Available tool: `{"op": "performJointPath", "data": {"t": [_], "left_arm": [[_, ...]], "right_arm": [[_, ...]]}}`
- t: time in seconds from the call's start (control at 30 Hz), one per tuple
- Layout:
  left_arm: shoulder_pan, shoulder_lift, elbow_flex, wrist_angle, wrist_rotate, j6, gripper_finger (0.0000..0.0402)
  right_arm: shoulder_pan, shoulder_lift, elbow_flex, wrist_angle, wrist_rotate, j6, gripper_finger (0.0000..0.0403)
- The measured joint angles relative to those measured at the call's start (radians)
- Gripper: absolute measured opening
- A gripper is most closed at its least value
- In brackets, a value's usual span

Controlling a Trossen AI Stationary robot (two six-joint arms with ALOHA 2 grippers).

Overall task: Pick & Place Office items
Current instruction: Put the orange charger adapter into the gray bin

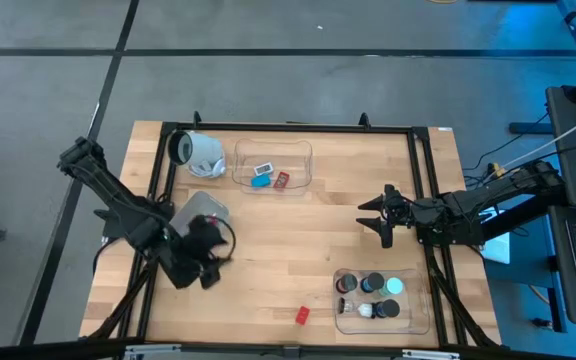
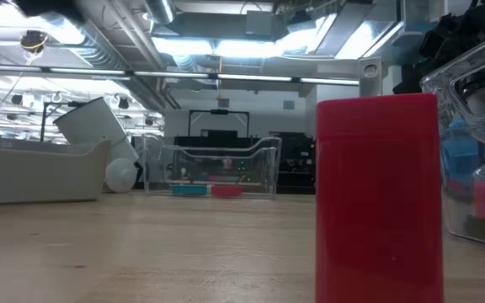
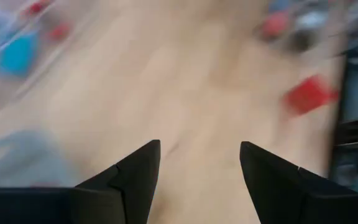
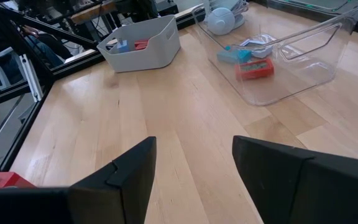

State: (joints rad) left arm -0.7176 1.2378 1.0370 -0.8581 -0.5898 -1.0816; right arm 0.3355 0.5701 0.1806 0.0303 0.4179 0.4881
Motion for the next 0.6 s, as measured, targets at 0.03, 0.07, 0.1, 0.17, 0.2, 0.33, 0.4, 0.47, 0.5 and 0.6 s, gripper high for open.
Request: {"op": "performJointPath", "data": {"t": [0.03, 0.07, 0.1, 0.17, 0.2, 0.33, 0.4, 0.47, 0.5, 0.6], "left_arm": [[-0.002, 0.015, 0.0, 0.073, -0.008, 0.055, 0.0219], [-0.003, 0.031, 0.0, 0.147, -0.011, 0.112, 0.022], [-0.003, 0.049, 0.0, 0.215, -0.011, 0.169, 0.0221], [-0.002, 0.093, 0.0, 0.357, -0.002, 0.284, 0.0227], [-0.002, 0.118, -0.001, 0.427, 0.007, 0.342, 0.0231], [-0.002, 0.235, -0.001, 0.669, 0.005, 0.517, 0.0251], [-0.001, 0.298, -0.002, 0.765, 0.004, 0.548, 0.0262], [-0.001, 0.364, -0.002, 0.85, -0.005, 0.557, 0.0273], [-0.001, 0.398, -0.002, 0.897, -0.012, 0.564, 0.0277], [-0.002, 0.502, -0.003, 1.046, -0.03, 0.615, 0.0287]], "right_arm": [[0.0, 0.0, 0.0, 0.0, 0.0, 0.0, 0.0215], [0.0, 0.0, 0.0, 0.0, 0.0, 0.0, 0.0215], [0.0, 0.0, 0.0, 0.0, 0.0, 0.0, 0.0215], [0.0, 0.0, 0.0, 0.0, 0.0, 0.0, 0.0215], [0.0, 0.0, 0.0, 0.0, 0.0, 0.0, 0.0215], [0.0, 0.0, 0.0, 0.0, 0.0, 0.0, 0.0215], [0.0, 0.0, 0.0, 0.0, 0.0, 0.0, 0.0215], [0.0, 0.0, 0.0, 0.0, 0.0, 0.0, 0.0215], [0.0, 0.0, 0.0, 0.0, 0.0, 0.0, 0.0215], [0.0, 0.0, 0.0, 0.0, 0.0, 0.0, 0.0215]]}}
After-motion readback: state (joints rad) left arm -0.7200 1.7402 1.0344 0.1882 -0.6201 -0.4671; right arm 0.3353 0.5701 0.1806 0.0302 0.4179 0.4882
